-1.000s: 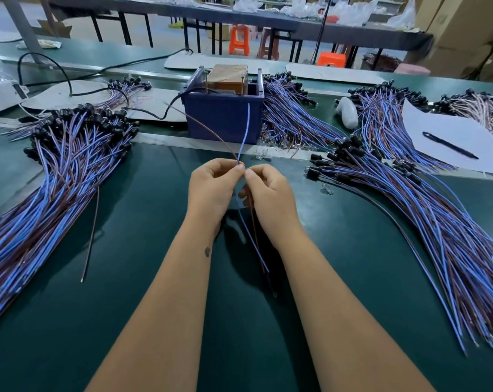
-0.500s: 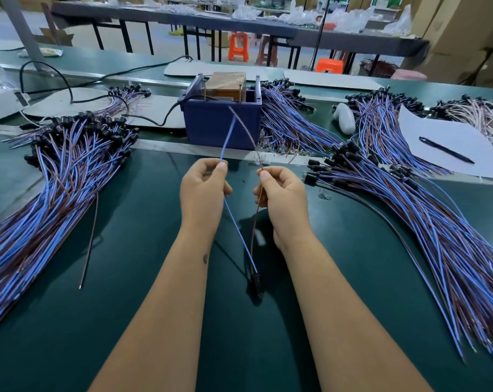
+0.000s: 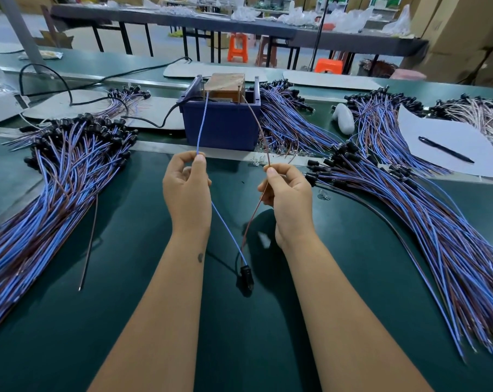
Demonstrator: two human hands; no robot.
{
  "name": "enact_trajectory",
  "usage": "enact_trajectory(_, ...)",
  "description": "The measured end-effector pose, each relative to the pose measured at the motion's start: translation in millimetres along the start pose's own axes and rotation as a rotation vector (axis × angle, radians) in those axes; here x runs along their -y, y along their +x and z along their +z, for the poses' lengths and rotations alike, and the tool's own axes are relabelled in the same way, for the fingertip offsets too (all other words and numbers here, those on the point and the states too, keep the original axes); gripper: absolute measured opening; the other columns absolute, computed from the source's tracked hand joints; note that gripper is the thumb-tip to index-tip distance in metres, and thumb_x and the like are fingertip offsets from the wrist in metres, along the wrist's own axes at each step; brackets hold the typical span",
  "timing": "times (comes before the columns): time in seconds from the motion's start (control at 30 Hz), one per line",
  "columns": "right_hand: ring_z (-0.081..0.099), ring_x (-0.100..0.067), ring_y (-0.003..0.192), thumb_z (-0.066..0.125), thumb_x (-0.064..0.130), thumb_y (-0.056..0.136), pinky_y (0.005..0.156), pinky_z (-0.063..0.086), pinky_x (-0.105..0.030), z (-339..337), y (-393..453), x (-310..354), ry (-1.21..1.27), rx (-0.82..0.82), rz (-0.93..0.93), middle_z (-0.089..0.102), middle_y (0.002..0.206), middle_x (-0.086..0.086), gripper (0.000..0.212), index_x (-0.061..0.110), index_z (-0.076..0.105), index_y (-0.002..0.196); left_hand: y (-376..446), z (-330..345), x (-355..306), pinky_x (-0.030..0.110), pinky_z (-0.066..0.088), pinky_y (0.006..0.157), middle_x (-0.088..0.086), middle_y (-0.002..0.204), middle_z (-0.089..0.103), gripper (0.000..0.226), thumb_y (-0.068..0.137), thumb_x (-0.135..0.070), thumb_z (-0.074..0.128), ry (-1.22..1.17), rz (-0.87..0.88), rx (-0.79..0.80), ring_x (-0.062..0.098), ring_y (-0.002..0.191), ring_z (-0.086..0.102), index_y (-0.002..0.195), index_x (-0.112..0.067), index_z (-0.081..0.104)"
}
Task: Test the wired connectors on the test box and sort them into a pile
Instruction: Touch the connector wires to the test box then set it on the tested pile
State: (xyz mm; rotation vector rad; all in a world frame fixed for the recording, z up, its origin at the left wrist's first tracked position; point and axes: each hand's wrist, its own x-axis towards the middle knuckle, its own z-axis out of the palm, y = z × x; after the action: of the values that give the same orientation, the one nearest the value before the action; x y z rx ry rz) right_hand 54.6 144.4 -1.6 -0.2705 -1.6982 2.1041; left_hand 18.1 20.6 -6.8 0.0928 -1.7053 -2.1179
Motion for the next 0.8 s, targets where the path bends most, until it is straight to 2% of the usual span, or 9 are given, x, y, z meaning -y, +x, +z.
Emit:
enact_trajectory(0.37, 0.048, -0.006, 0.049, 0.052, 0.008, 0.098, 0.051, 0.042, -0.014, 3.7, 3.2, -2.4, -0.086, 0.018, 0.015, 0.057, 0.062, -0.001, 0.013, 0.011, 0.063, 0.092, 5.6, -0.1, 7.2, 0.010, 0.035, 0.046, -0.006, 0.059, 0.046, 0.015, 0.098, -0.023, 0.055, 0.060, -0.061, -0.037, -0.001, 0.044, 0.041, 0.085, -0.027, 0.060)
enact_trajectory(0.8, 0.048, -0.006, 0.049, 0.053, 0.007, 0.098, 0.052, 0.043, -0.014, 2.4, 2.6, -1.5, -0.086, 0.028, 0.019, 0.057, 0.062, -0.001, 0.013, 0.012, 0.064, 0.092, 8.3, -2.4, 7.4, 0.010, 0.038, 0.050, -0.013, 0.054, 0.047, 0.013, 0.099, -0.024, 0.055, 0.021, -0.114, -0.075, -0.002, 0.049, 0.043, 0.089, -0.029, 0.061)
